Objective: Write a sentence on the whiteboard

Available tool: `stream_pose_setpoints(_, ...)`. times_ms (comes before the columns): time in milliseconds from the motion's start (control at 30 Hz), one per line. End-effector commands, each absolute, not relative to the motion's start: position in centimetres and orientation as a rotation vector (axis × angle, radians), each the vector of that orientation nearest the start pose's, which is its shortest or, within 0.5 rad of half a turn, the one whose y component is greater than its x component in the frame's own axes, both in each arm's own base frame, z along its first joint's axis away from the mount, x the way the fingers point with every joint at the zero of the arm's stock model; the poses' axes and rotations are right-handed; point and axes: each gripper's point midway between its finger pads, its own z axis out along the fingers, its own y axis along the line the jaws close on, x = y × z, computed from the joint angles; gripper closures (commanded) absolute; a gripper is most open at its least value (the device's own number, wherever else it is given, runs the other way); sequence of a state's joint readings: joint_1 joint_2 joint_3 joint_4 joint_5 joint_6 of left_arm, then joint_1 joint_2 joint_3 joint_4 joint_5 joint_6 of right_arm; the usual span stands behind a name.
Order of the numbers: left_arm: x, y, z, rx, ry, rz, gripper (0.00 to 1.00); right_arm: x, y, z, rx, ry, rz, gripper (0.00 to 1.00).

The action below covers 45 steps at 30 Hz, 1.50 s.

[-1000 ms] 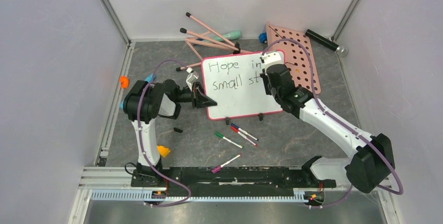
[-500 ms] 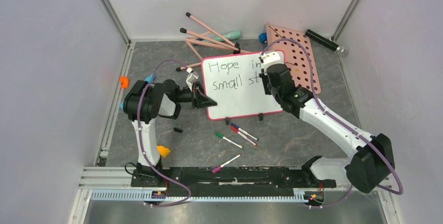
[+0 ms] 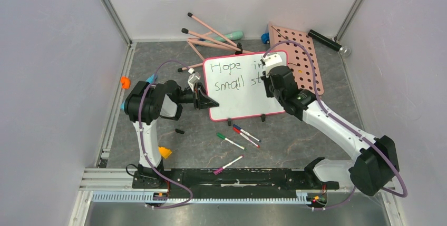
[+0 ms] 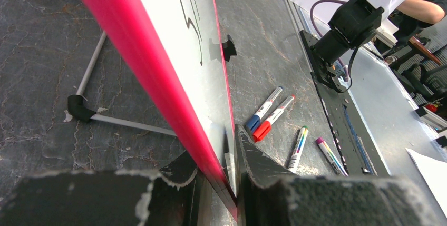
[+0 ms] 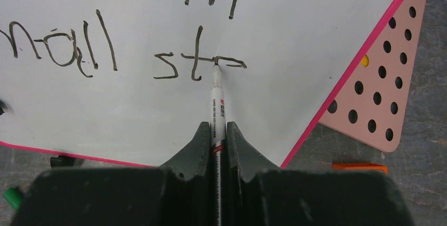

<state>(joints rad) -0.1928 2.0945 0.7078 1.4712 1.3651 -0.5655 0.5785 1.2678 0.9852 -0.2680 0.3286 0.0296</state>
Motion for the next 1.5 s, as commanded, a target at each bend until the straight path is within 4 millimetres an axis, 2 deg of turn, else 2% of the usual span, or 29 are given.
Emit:
stream_pose_setpoints(0,30.0,-24.2,8.6,1.077,1.398,-1.492,0.84,33.9,15.3,18.4,-0.367,2.072,0.015,1.0)
stream_pose_setpoints(200,30.0,-24.2,8.7,1.077,1.397,-1.492,0.84,33.7,14.2,18.3,-0.343,2.082,-0.047,1.0)
stream_pose_setpoints(367,30.0,-24.2,8.6,1.077,1.398,-1.493,0.84,34.2,13.2,19.7,-0.3,2.063,-0.114,1.0)
stream_pose_setpoints(733,30.0,-24.2,8.7,1.078,1.397,-1.493,0.84,34.2,14.3,23.0,-0.304,1.987,-0.01,1.0)
stream_pose_setpoints(1067,30.0,-24.2,8.7,1.077,1.398,-1.494,0.84,34.7,15.7,22.4,-0.348,2.004,0.035,1.0)
stream_pose_setpoints(1467,30.0,-24.2,8.6,1.076,1.399,-1.494,0.84,35.0,16.0,21.3,-0.356,2.018,0.03,1.0)
